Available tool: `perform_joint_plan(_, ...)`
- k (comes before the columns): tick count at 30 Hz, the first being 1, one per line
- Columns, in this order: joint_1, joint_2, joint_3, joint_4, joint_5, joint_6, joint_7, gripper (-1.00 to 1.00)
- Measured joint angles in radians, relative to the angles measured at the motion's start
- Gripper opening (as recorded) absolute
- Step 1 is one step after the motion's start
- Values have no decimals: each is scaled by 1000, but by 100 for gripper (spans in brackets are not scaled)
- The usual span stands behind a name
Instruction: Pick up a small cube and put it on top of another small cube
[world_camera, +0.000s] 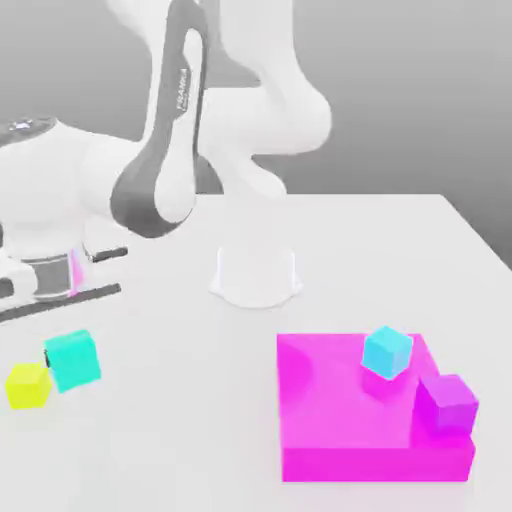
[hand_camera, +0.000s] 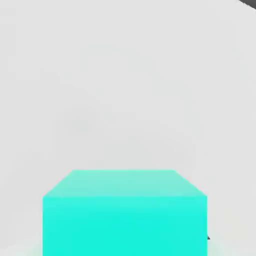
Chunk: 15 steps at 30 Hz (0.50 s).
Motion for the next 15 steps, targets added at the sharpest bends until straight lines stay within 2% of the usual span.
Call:
perform_joint_plan(2, -45, 1, -33, 20, 5, -16, 69, -100)
perform_joint_plan(5, -59, 45, -18, 32, 63, 11, 53, -100)
perform_joint_plan(12, -156, 198, 117, 47, 284, 112, -103, -100)
perform_joint_plan(13, -167, 211, 132, 48, 301, 120, -116, 100)
perform_joint_plan(15, -167, 211, 132, 48, 301, 120, -116, 100)
